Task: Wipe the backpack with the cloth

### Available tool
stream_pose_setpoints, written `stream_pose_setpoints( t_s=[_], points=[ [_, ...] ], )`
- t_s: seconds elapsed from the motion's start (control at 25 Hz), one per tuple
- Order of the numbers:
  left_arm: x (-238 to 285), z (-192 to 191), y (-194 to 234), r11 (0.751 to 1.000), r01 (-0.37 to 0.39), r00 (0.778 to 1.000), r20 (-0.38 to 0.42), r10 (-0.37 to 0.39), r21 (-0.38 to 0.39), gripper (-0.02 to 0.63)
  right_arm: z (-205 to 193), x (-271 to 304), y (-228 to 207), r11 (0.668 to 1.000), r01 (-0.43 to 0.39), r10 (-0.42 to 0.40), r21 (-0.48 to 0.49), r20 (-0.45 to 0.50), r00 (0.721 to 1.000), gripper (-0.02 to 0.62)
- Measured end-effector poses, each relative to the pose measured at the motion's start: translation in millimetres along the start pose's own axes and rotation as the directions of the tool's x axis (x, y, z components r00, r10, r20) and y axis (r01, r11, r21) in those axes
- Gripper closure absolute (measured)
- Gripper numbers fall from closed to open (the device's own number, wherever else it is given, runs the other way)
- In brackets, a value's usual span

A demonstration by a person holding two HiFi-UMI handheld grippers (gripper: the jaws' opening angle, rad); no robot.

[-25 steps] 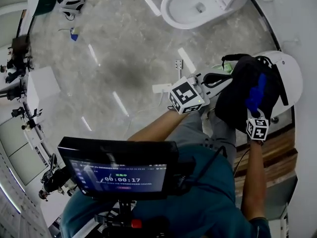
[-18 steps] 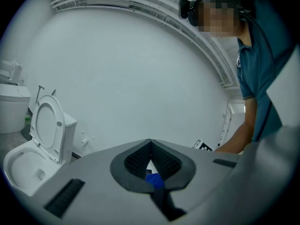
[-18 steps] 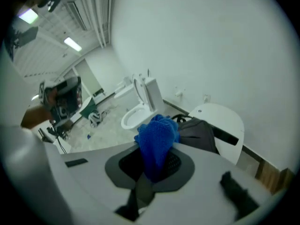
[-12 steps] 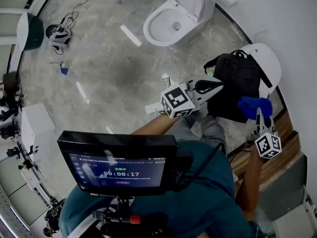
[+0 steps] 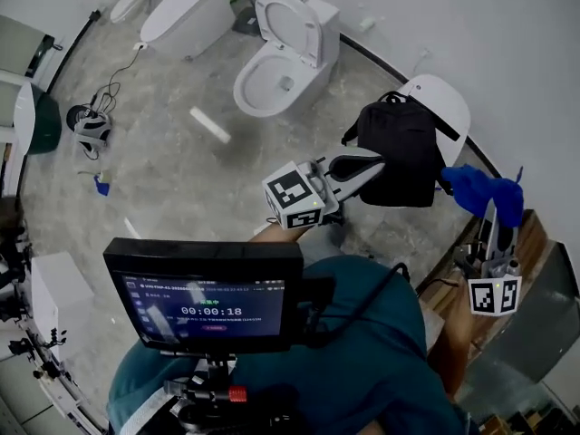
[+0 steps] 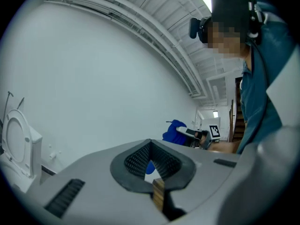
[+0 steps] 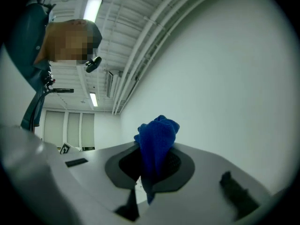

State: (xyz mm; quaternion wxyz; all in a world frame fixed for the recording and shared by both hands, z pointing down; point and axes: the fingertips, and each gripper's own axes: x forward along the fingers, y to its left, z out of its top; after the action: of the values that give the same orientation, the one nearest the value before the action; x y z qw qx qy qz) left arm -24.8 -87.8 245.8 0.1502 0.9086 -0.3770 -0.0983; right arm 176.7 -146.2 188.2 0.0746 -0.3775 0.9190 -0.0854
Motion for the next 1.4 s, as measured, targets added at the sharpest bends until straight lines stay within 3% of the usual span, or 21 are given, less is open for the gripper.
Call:
stream_pose_setpoints(
  t_s=[0.24,0.52,0.6,0.72,0.88,1.12,1.4],
  points=[
    [-19,-2,-100,0.998,0.056,0.998,0.021,-0.057,0.04,0.601,52,-109,61,0.992,-0.011,0.025,-0.122,0.116,0.993,0.568],
    [-86,-35,-280,0.995,0.053,0.998,0.036,-0.056,0.087,0.601,74,-298,147,0.989,-0.029,0.046,-0.144,0.117,0.992,0.568],
    [-107,-45,-314,0.994,0.048,0.999,0.018,-0.05,0.102,0.601,76,-330,159,0.991,-0.025,0.042,-0.128,0.129,0.991,0.568],
    [-127,-55,-313,0.989,0.017,1.0,-0.02,-0.014,0.149,0.601,63,-324,164,0.994,-0.054,0.067,-0.094,0.132,0.989,0.568],
    [-162,-60,-319,0.988,-0.025,0.999,-0.032,0.03,0.152,0.601,48,-321,187,0.992,-0.11,0.117,-0.063,0.126,0.985,0.568],
    [-268,-57,-373,0.993,-0.066,0.997,-0.021,0.068,0.1,0.601,38,-368,286,0.993,-0.114,0.116,-0.031,0.082,0.99,0.568],
    [-376,-70,-408,0.998,0.032,0.999,-0.003,-0.032,0.059,0.601,37,-398,407,0.995,-0.057,0.065,-0.077,0.111,0.992,0.568]
  ],
)
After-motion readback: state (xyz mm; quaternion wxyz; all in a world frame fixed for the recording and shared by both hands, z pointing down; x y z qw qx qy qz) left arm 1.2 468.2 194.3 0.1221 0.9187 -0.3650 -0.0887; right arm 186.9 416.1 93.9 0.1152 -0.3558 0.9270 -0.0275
